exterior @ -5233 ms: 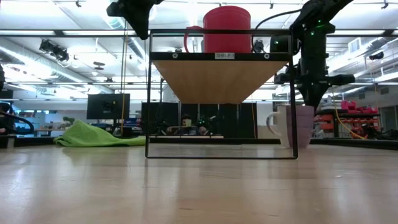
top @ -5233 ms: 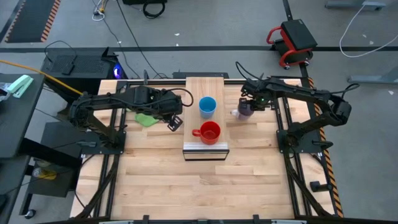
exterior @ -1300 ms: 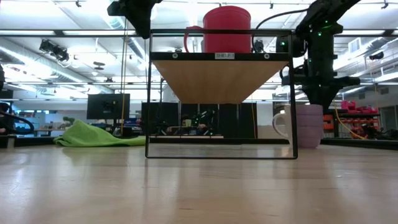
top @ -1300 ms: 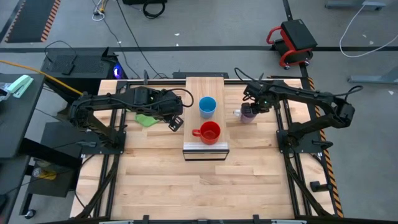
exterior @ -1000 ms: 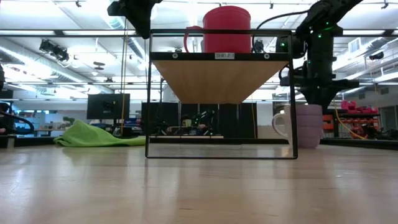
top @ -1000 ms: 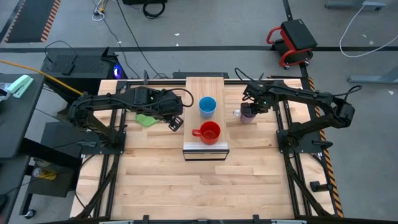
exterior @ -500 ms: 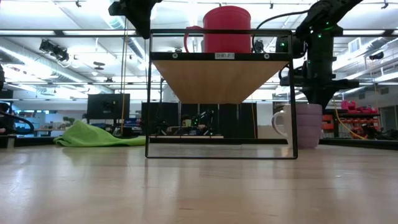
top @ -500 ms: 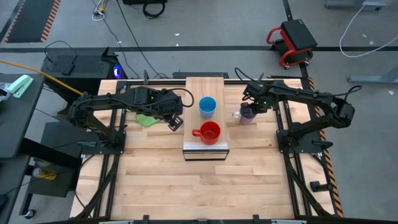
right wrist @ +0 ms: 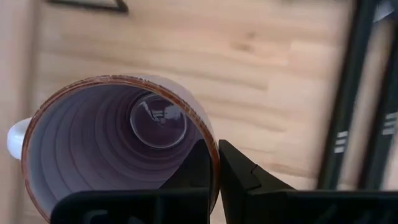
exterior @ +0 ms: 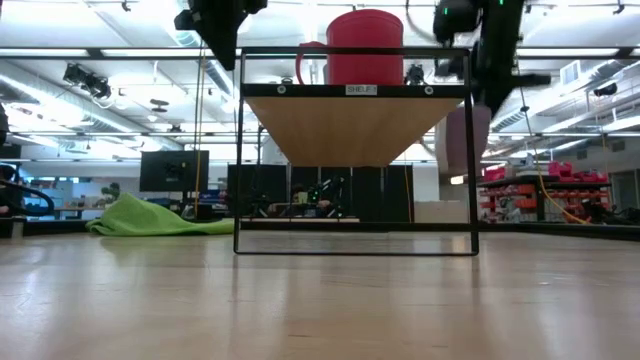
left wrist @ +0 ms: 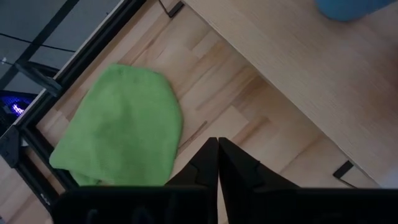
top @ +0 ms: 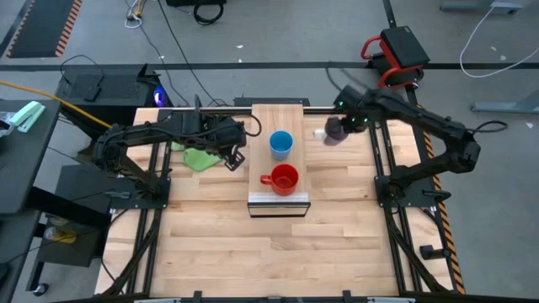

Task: Stack small to large cups/mugs on shelf
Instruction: Put the violet mug on the shelf

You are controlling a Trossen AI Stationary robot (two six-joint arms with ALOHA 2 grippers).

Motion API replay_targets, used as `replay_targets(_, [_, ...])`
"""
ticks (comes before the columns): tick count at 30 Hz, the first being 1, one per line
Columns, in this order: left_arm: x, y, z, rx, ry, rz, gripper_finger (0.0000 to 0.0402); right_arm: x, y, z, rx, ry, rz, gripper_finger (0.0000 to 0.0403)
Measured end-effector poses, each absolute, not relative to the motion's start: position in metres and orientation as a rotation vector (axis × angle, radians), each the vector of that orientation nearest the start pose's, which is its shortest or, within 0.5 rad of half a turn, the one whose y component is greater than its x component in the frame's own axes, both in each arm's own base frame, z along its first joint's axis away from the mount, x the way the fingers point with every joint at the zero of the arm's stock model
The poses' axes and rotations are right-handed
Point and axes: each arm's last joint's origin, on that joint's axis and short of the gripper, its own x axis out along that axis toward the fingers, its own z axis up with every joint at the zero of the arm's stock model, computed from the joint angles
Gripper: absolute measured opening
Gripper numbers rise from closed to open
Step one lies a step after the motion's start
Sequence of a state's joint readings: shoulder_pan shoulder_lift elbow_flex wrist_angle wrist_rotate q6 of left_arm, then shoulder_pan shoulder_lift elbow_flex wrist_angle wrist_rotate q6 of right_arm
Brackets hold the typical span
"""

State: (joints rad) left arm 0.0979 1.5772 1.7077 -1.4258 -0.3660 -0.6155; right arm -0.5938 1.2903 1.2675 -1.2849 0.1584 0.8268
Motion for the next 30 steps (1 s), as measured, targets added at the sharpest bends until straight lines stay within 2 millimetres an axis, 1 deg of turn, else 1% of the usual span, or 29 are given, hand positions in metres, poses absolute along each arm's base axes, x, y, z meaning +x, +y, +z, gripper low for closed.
replay_targets(3, [0.280, 0.040, 0.368, -0.330, 1.124, 0.767, 0.0011, 0.174, -0.124, 0.351, 0.932, 0.929, -1.176, 0.0012])
replay_targets(5, [0.280, 0.042, 0.368, -0.331, 1.125, 0.770, 0.0011, 0.170, -0.122, 0.369, 0.923, 0.897, -1.176, 0.0012])
replay_targets(8, [0.279, 0.045, 0.368, -0.336, 1.125, 0.779, 0.0016, 0.168, -0.121, 0.389, 0.918, 0.828, -1.164, 0.0012])
replay_targets(11, [0.279, 0.047, 0.368, -0.339, 1.126, 0.786, 0.0022, 0.170, -0.121, 0.404, 0.907, 0.813, -1.151, 0.0012])
replay_targets(13, [0.278, 0.049, 0.368, -0.342, 1.127, 0.788, 0.0024, 0.174, -0.125, 0.412, 0.893, 0.813, -1.139, 0.0012])
replay_targets(16, [0.278, 0.052, 0.368, -0.352, 1.126, 0.799, 0.0022, 0.186, -0.132, 0.424, 0.862, 0.821, -1.109, 0.0012])
replay_targets(20, [0.276, 0.056, 0.367, -0.367, 1.136, 0.822, 0.0013, 0.207, -0.144, 0.440, 0.812, 0.841, -1.065, 0.0012])
replay_targets(23, [0.273, 0.058, 0.367, -0.387, 1.146, 0.848, 0.0010, 0.223, -0.154, 0.447, 0.780, 0.846, -1.026, 0.0012])
replay_targets(26, [0.272, 0.061, 0.367, -0.401, 1.143, 0.862, 0.0012, 0.239, -0.160, 0.451, 0.761, 0.832, -0.992, 0.0012])
replay_targets(30, [0.271, 0.064, 0.367, -0.416, 1.141, 0.880, 0.0022, 0.259, -0.168, 0.444, 0.751, 0.865, -0.958, 0.0012])
